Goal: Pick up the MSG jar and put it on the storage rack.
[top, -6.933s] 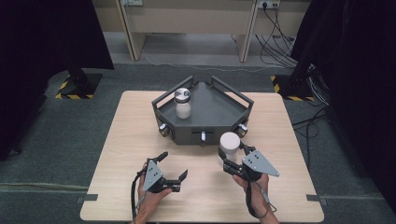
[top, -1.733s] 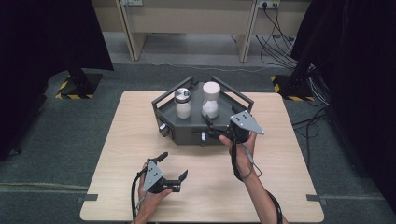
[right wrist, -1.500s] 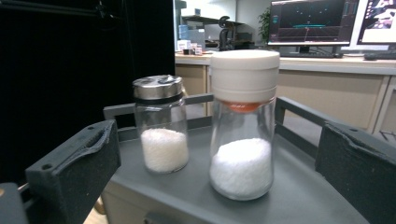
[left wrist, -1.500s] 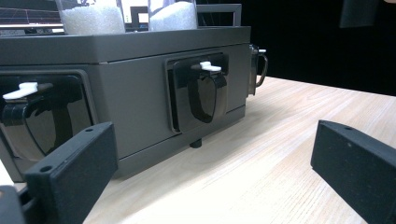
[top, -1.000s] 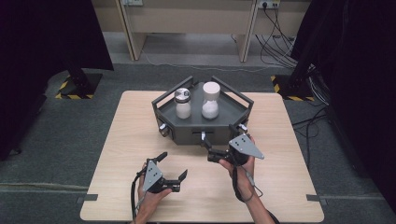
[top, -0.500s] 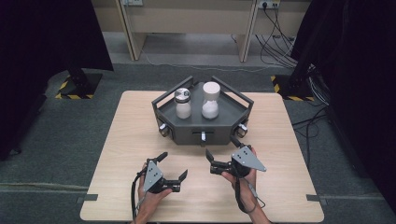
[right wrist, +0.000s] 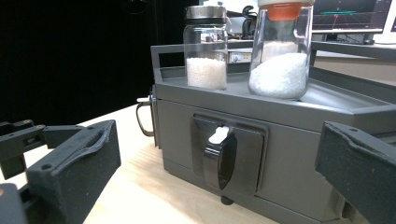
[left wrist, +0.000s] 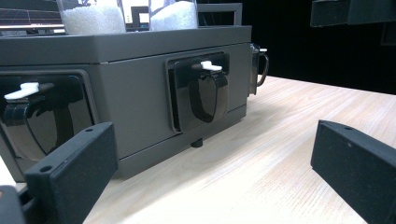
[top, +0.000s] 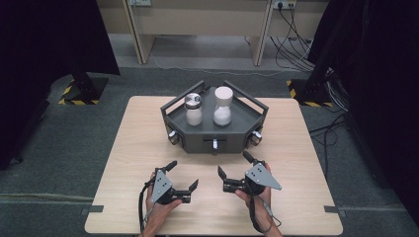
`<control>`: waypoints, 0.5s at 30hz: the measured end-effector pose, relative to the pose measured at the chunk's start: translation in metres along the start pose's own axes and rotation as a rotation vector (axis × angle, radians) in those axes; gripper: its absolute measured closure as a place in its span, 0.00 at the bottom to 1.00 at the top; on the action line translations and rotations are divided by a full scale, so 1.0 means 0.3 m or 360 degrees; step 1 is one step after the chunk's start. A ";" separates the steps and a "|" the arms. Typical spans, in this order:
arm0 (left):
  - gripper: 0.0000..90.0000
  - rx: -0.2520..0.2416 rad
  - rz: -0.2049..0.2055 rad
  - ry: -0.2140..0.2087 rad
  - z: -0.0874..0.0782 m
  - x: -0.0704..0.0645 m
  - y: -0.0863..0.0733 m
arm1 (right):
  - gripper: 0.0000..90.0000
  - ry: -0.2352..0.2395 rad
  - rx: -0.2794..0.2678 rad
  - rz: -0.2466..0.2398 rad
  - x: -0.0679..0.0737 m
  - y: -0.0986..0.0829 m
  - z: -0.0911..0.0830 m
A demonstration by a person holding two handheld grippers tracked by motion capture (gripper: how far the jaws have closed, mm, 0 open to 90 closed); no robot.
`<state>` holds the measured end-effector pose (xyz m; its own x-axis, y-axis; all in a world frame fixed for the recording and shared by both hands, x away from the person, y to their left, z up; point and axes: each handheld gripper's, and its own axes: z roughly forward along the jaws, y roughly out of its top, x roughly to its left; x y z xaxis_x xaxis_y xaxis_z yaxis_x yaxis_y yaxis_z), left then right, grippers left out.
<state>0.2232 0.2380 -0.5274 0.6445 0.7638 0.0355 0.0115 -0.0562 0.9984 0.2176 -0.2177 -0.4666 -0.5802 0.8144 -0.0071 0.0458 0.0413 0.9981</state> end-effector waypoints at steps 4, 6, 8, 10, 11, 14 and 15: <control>0.00 0.0000 -0.0001 0.0000 0.000 0.000 0.000 | 0.00 0.0013 -0.0004 0.0002 0.003 -0.011 -0.009; 0.00 -0.0002 -0.0001 0.0000 0.000 0.000 0.000 | 0.00 0.0018 0.0000 0.0004 0.004 -0.015 -0.012; 0.00 -0.0002 -0.0002 0.0001 -0.001 0.001 0.000 | 0.00 0.0021 -0.0002 0.0007 0.004 -0.021 -0.017; 0.00 -0.0003 -0.0003 0.0001 -0.001 0.001 0.000 | 0.00 0.0022 0.0002 0.0007 0.004 -0.025 -0.021; 0.00 -0.0002 -0.0003 0.0000 -0.001 0.001 0.000 | 0.00 0.0021 0.0005 0.0009 0.004 -0.027 -0.023; 0.00 -0.0004 -0.0005 -0.0001 0.000 0.001 0.000 | 0.00 0.0018 0.0013 0.0014 0.003 -0.038 -0.028; 0.00 -0.0004 -0.0005 -0.0001 0.000 0.001 0.000 | 0.00 0.0017 0.0014 0.0015 0.002 -0.042 -0.030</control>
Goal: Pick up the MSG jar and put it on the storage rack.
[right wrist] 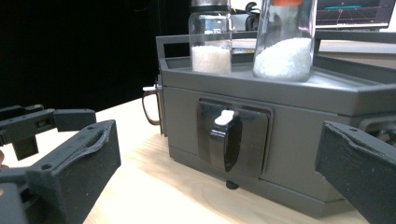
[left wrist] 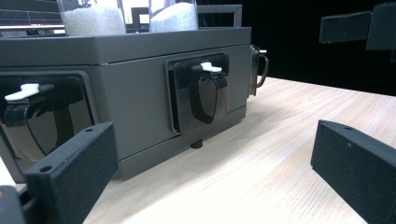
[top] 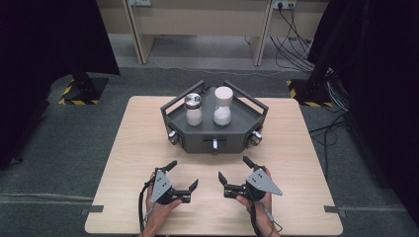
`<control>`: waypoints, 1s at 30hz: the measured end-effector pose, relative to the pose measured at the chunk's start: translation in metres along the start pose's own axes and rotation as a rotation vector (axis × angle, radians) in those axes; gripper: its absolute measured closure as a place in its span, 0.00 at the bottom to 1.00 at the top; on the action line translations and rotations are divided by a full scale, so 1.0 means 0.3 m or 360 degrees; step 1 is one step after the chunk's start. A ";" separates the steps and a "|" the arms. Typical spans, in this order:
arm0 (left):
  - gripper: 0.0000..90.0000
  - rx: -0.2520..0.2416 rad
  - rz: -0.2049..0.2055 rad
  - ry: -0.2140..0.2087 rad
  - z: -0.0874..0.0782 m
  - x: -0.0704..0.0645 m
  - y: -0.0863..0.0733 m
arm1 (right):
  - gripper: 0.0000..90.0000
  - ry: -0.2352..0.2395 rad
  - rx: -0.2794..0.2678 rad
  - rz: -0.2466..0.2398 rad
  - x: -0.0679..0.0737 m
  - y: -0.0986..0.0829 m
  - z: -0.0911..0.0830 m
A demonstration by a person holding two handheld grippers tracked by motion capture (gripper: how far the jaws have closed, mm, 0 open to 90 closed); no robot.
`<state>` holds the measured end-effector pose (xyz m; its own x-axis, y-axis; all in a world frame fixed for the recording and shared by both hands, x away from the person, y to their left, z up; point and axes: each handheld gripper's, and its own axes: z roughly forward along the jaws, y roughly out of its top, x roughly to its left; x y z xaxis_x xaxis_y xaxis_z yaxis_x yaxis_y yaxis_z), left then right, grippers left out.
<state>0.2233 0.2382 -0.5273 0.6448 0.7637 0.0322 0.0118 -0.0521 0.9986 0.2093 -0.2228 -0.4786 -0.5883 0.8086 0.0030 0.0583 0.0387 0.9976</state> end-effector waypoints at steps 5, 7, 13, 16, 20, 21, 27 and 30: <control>0.00 -0.0001 -0.0004 0.0001 0.000 0.001 0.000 | 0.00 -0.0002 0.0016 0.0003 -0.005 -0.014 -0.008; 0.00 0.0001 0.0000 -0.0001 0.000 0.002 0.000 | 0.00 -0.0007 0.0020 -0.0002 -0.005 -0.018 -0.008; 0.00 -0.0004 -0.0006 0.0003 -0.003 0.001 -0.001 | 0.00 -0.0013 0.0025 0.0001 -0.014 -0.026 -0.011; 0.00 -0.0006 -0.0006 0.0008 -0.005 0.000 0.000 | 0.00 -0.0016 0.0030 -0.0007 -0.016 -0.031 -0.011; 0.00 -0.0008 -0.0004 0.0012 -0.004 0.001 0.000 | 0.00 -0.0012 0.0041 -0.0009 -0.017 -0.037 -0.011; 0.00 -0.0010 -0.0005 0.0012 -0.004 0.002 0.000 | 0.00 -0.0013 0.0041 -0.0008 -0.018 -0.038 -0.011; 0.00 -0.0013 -0.0002 0.0015 -0.006 0.002 0.000 | 0.00 -0.0016 0.0046 -0.0006 -0.018 -0.042 -0.013; 0.00 -0.0014 -0.0004 0.0020 -0.007 0.004 0.000 | 0.00 -0.0013 0.0044 -0.0008 -0.017 -0.043 -0.013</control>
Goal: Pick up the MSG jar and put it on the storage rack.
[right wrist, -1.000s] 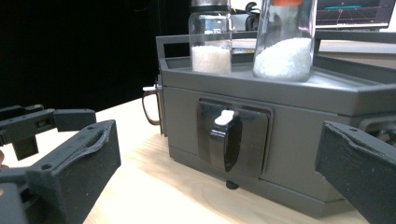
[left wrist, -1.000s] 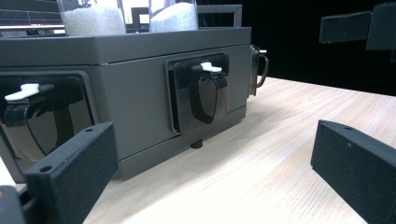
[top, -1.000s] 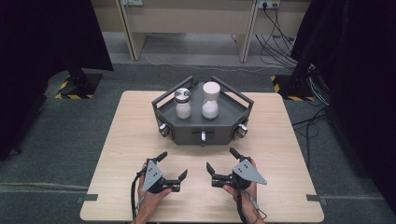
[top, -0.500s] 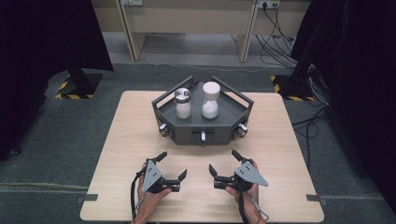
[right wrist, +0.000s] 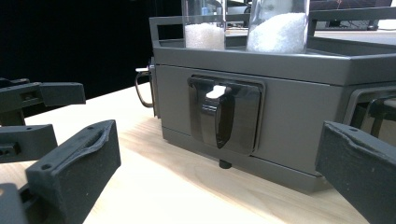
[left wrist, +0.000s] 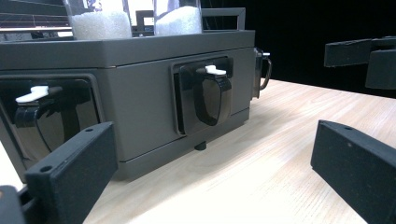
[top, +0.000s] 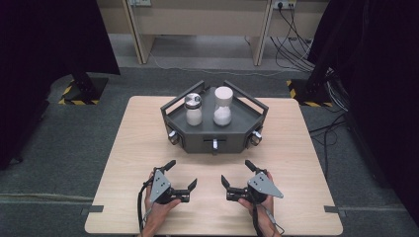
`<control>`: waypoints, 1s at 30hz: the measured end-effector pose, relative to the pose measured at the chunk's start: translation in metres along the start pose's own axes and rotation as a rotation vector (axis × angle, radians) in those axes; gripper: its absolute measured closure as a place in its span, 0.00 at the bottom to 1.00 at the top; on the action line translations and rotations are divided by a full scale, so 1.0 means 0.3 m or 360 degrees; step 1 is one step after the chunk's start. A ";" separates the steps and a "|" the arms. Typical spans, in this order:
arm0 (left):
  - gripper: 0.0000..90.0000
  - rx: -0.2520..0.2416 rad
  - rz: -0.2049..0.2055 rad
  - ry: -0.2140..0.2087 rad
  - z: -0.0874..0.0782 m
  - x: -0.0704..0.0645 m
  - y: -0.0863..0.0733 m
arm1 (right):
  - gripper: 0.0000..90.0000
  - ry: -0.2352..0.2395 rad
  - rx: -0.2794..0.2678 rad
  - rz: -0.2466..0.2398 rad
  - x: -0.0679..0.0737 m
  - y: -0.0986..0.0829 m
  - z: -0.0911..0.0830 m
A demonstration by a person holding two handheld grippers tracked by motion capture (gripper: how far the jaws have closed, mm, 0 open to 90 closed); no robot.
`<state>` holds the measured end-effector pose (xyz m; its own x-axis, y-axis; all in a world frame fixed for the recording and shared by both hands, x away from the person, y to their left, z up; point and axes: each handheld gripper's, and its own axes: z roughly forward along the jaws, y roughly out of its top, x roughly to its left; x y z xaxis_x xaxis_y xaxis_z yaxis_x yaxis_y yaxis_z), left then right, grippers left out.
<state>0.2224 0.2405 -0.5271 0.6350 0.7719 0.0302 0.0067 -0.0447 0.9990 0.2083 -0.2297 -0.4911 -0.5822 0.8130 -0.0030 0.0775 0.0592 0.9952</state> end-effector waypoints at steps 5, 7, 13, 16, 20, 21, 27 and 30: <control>0.00 -0.0007 -0.0004 -0.0003 -0.002 0.002 0.000 | 0.00 -0.0005 -0.0001 -0.0004 0.000 -0.004 0.000; 0.00 -0.0009 -0.0002 -0.0005 -0.002 0.002 0.001 | 0.00 -0.0006 0.0002 -0.0002 -0.001 -0.007 0.000; 0.00 -0.0015 -0.0029 -0.0007 -0.005 0.009 -0.002 | 0.00 -0.0002 0.0016 -0.0012 0.002 -0.014 0.005; 0.00 -0.0017 -0.0030 -0.0011 -0.007 0.009 0.000 | 0.00 0.0001 0.0029 -0.0014 0.004 -0.019 0.009; 0.00 -0.0015 -0.0030 -0.0017 -0.005 0.009 -0.001 | 0.00 0.0004 0.0037 -0.0022 0.005 -0.023 0.011; 0.00 -0.0014 -0.0032 -0.0018 -0.005 0.009 -0.001 | 0.00 0.0004 0.0036 -0.0023 0.006 -0.023 0.011; 0.00 -0.0012 -0.0029 -0.0019 -0.005 0.008 -0.001 | 0.00 0.0003 0.0031 -0.0024 0.005 -0.023 0.009; 0.00 -0.0015 -0.0030 -0.0020 -0.006 0.007 -0.001 | 0.00 0.0004 0.0029 -0.0021 0.006 -0.022 0.009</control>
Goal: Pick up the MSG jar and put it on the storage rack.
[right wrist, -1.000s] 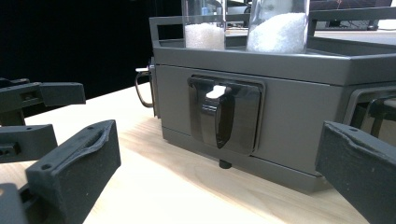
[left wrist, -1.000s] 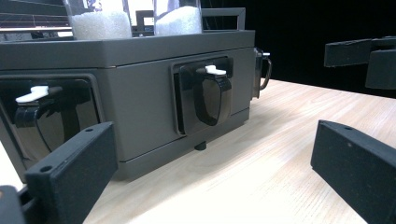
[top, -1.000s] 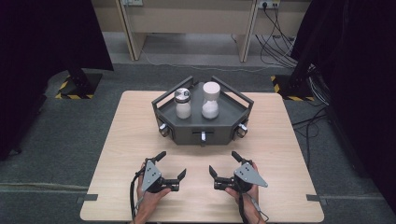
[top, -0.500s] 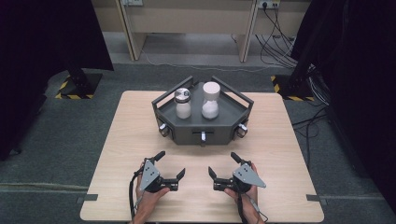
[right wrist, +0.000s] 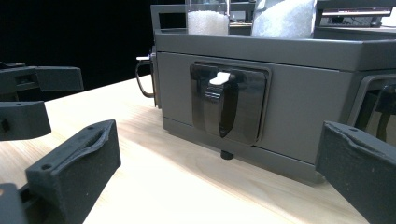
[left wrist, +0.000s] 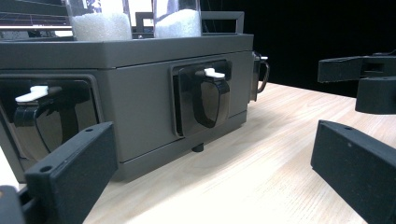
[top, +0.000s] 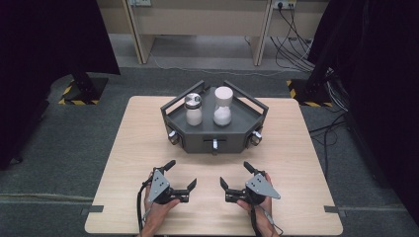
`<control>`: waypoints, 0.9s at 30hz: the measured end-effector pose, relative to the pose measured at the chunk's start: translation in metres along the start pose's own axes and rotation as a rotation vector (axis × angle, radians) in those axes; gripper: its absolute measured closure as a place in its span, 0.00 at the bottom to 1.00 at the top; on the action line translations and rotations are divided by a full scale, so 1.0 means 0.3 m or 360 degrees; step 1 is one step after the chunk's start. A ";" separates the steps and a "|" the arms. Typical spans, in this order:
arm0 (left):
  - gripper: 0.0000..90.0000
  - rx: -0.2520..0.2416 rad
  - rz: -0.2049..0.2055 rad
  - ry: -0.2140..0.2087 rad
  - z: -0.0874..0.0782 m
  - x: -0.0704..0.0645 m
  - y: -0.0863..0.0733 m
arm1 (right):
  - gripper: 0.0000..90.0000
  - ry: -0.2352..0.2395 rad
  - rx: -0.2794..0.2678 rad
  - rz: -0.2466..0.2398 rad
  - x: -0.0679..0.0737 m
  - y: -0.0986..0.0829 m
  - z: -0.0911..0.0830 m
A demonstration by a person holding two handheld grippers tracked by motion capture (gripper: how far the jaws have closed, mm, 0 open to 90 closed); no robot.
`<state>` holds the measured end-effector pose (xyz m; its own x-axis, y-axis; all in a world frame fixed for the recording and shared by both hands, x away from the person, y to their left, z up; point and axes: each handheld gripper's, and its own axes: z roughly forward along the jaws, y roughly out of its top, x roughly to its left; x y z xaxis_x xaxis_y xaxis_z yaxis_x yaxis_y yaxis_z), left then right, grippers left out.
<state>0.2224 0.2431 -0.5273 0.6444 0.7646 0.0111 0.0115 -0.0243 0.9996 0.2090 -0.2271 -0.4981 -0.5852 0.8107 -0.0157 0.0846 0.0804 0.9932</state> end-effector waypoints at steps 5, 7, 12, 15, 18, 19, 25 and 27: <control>0.00 0.0002 0.0000 0.0000 0.001 0.001 -0.001 | 0.00 -0.0003 -0.0003 -0.0001 0.000 0.002 0.000; 0.00 0.0003 0.0001 0.0001 0.001 0.001 -0.001 | 0.00 -0.0006 -0.0008 0.0002 -0.001 0.002 -0.001; 0.00 0.0005 0.0005 0.0001 0.001 0.000 0.000 | 0.00 -0.0014 -0.0008 0.0005 -0.003 0.003 -0.004; 0.00 0.0005 0.0002 0.0000 0.001 0.001 0.000 | 0.00 -0.0017 -0.0010 0.0007 -0.003 0.004 -0.004; 0.00 0.0005 0.0001 0.0000 0.001 0.001 -0.001 | 0.00 -0.0017 -0.0012 0.0006 -0.004 0.005 -0.004; 0.00 0.0005 0.0002 0.0000 0.001 0.000 0.000 | 0.00 -0.0016 -0.0013 0.0006 -0.004 0.005 -0.004; 0.00 0.0005 0.0002 0.0000 0.001 0.000 -0.001 | 0.00 -0.0017 -0.0014 0.0010 -0.004 0.005 -0.005; 0.00 0.0004 0.0002 0.0001 0.001 0.000 -0.001 | 0.00 -0.0017 -0.0015 0.0011 -0.004 0.006 -0.005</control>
<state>0.2227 0.2430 -0.5275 0.6438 0.7651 0.0126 0.0128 -0.0271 0.9996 0.2086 -0.2289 -0.4962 -0.5758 0.8175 -0.0103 0.0811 0.0696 0.9943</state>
